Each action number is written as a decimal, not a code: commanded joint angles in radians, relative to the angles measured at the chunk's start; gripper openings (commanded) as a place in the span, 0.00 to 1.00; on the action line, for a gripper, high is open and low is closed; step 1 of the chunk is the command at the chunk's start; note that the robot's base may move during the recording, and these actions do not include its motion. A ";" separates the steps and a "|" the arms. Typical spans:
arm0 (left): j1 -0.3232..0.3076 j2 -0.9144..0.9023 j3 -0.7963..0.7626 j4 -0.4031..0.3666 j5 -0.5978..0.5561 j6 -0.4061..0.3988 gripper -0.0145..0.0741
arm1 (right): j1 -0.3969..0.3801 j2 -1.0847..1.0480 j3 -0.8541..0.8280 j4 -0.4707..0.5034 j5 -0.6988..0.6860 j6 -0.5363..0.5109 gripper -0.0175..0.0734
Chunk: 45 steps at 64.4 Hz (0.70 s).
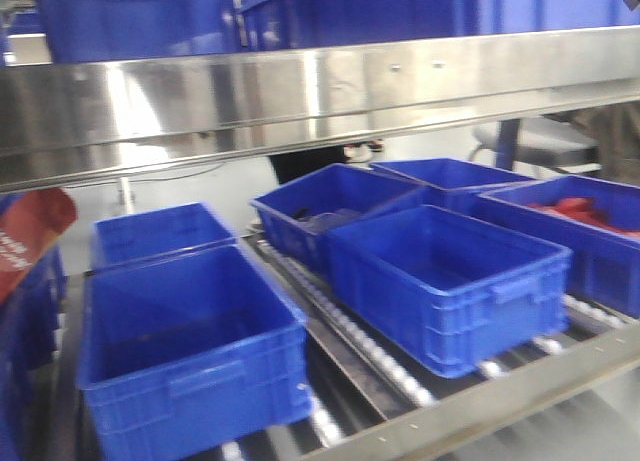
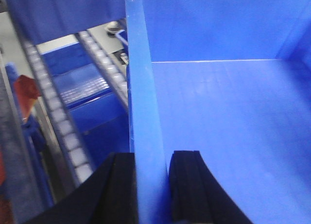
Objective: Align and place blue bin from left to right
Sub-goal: 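Approach the second rack's shelf with the bin held in both grippers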
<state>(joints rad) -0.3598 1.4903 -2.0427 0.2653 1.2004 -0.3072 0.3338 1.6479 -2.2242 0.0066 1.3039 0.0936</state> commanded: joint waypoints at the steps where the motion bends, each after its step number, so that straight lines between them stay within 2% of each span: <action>1: -0.013 -0.025 -0.016 -0.009 -0.098 0.013 0.15 | -0.001 -0.015 -0.008 -0.020 -0.086 -0.005 0.11; 45: -0.013 -0.025 -0.016 -0.009 -0.098 0.013 0.15 | -0.001 -0.015 -0.008 -0.020 -0.086 -0.005 0.11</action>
<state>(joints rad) -0.3598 1.4903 -2.0427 0.2653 1.1986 -0.3072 0.3338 1.6479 -2.2242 0.0066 1.3039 0.0936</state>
